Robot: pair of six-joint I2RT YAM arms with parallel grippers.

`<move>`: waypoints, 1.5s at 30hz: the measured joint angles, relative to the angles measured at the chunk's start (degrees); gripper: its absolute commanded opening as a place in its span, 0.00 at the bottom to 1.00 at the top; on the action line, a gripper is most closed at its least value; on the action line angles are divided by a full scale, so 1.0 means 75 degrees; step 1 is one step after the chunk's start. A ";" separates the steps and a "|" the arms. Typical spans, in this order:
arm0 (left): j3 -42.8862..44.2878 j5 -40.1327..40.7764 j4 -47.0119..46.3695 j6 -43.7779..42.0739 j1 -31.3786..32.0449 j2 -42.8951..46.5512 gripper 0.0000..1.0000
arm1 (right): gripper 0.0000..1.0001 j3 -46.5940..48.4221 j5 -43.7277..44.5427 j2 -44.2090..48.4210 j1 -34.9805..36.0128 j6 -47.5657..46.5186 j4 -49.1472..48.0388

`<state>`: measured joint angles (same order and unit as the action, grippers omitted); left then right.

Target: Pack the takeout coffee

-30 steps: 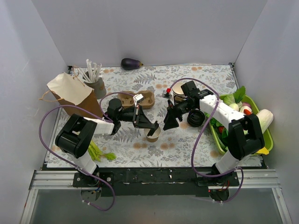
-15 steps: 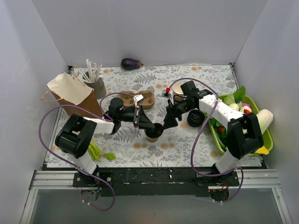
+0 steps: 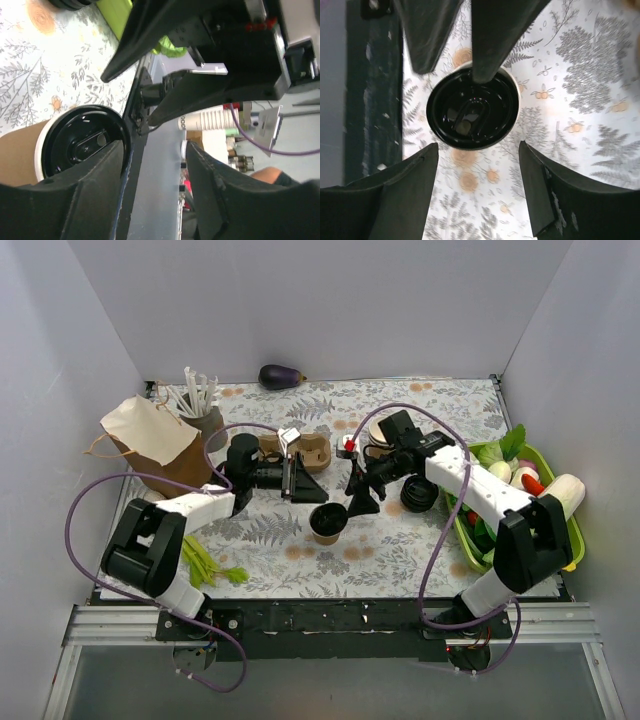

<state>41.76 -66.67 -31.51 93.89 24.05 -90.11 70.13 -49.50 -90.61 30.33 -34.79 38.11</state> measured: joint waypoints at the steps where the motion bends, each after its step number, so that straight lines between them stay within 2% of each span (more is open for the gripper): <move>1: 0.0163 0.0146 0.0557 -0.0437 -0.0006 0.0169 0.61 | 0.71 0.0000 0.0128 0.0152 0.0052 -0.0405 0.0096; 5: 0.1049 0.1017 0.2696 -0.2081 -0.0035 0.0810 0.69 | 0.70 -0.0020 0.0831 0.0810 0.0510 -0.2151 0.0516; 8: 0.1501 0.1751 0.3829 -0.3031 -0.0044 0.1160 0.73 | 0.68 -0.0073 0.1250 0.1189 0.1070 -0.3252 0.0726; 16: 0.1478 0.2938 0.5345 -0.3806 -0.0087 0.1798 0.74 | 0.60 -0.0079 0.2110 0.1072 0.2244 -0.4835 0.1262; 25: 0.1192 0.3448 0.5692 -0.3969 -0.0315 0.2276 0.73 | 0.52 -0.0079 0.2903 0.0638 0.2579 -0.5205 0.1513; 40: 0.0985 0.3526 0.5738 -0.3943 -0.0350 0.2430 0.73 | 0.23 -0.0574 0.3824 0.0801 0.3127 -0.5106 0.0775; 45: 0.0985 0.3520 0.5738 -0.4001 -0.0350 0.2430 0.72 | 0.17 -0.0560 0.3867 0.0921 0.3159 -0.4911 0.0726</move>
<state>49.15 -40.27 11.53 63.88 21.43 -71.88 65.93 -20.49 -83.70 54.02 -71.61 43.55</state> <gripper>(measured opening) 0.727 0.213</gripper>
